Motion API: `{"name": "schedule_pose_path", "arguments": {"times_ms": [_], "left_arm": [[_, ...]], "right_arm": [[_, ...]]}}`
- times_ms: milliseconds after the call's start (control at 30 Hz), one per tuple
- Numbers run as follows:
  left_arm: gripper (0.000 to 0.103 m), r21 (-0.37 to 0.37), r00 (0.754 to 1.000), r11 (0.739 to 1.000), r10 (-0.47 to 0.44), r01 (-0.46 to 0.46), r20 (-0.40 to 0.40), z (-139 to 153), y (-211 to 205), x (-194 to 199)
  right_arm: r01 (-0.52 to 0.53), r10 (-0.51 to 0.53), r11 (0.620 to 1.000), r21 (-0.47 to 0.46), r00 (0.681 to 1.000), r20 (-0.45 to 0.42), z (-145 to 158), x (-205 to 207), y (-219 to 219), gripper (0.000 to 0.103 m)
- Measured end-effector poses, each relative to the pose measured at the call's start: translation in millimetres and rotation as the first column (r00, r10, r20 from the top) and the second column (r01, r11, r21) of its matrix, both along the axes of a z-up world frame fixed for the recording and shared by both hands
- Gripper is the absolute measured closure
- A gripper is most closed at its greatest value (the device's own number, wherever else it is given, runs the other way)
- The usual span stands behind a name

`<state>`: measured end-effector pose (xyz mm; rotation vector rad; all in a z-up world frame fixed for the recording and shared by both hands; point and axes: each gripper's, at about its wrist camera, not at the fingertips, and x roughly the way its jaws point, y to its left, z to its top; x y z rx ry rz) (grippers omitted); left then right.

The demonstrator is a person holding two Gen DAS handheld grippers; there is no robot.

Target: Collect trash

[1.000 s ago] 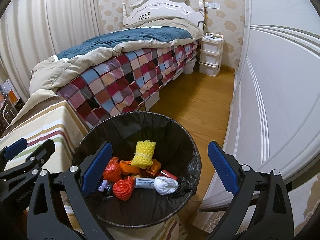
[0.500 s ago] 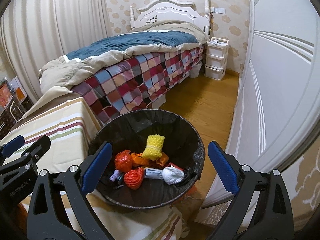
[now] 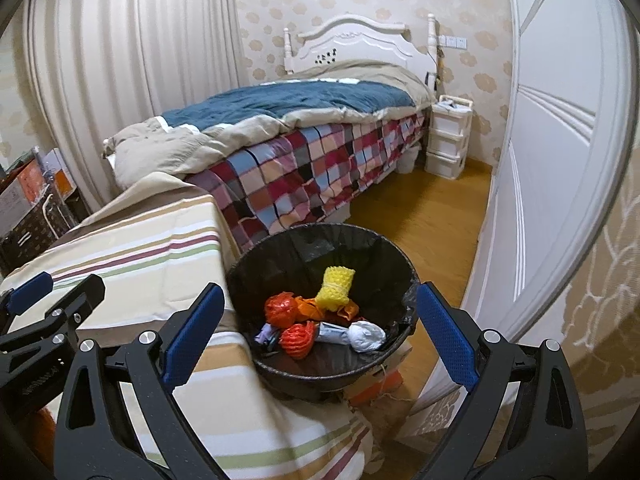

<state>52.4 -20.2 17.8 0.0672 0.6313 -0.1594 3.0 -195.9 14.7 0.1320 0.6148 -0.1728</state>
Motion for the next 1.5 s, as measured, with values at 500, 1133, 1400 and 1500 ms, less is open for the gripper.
{"name": "schedule_pose_path", "arguments": {"times_ms": [500,1133,1400,1500], "left_arm": [[0.017,-0.039,0.998,0.999,0.034,-0.032,0.046,13.3,27.0,-37.9],[0.016,-0.056,0.995,0.997,0.056,-0.052,0.077,17.5,40.6,-56.5],[0.016,-0.055,0.995,0.997,0.057,-0.052,0.08,17.2,41.5,-56.8],[0.016,-0.056,0.995,0.997,0.057,-0.053,0.083,18.6,43.5,-58.9]], "right_arm": [[-0.057,0.058,0.998,-0.014,0.995,0.086,29.2,-50.6,26.2,0.009],[-0.088,0.091,0.996,-0.031,0.991,0.094,32.7,-59.7,38.8,0.009],[-0.087,0.089,0.996,-0.029,0.991,0.097,32.6,-60.0,39.1,0.009],[-0.087,0.089,0.996,-0.03,0.991,0.095,32.3,-60.1,39.3,0.009]]}}
